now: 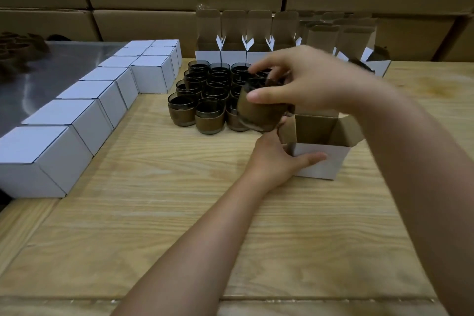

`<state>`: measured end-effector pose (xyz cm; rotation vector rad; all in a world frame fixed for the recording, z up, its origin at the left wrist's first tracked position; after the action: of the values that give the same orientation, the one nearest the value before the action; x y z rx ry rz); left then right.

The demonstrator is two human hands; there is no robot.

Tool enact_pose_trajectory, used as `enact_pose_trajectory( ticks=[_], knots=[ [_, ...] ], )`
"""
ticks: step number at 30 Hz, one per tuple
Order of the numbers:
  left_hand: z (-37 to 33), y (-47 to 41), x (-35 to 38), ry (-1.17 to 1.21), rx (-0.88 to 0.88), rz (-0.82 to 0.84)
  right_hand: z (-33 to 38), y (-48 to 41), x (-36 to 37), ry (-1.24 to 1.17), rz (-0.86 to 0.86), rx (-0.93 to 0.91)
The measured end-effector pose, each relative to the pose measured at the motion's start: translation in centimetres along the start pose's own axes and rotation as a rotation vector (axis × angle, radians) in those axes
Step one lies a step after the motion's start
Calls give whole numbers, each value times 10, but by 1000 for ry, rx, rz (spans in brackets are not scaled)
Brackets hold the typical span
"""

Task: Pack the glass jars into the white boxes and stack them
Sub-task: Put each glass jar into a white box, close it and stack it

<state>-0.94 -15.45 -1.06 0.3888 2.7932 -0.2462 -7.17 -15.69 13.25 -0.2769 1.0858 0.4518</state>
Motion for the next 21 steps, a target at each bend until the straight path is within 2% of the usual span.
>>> enact_pose_trajectory(
  ticks=[3, 9, 18, 21],
  knots=[
    [2, -2, 0, 44, 21, 0, -24, 17, -20, 9, 46, 102],
    [7, -4, 0, 18, 9, 6, -67, 32, -19, 86, 29, 279],
    [11, -6, 0, -2, -12, -45, -77, 22, 25, 311, -136, 462],
    [12, -7, -1, -2, -15, -66, -81, 24, 31, 292, -166, 510]
  ],
)
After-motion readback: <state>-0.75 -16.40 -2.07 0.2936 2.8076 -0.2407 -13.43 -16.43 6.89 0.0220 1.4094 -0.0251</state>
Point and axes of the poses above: each hand's wrist, its own y-axis away from the middle knuckle, its own x-axis out of the palm, z = x × y, the point moved 4 cm from there along -y, towards the middle knuckle, and after that the axes turned 8 degrees about z, right-handed, at the moved point
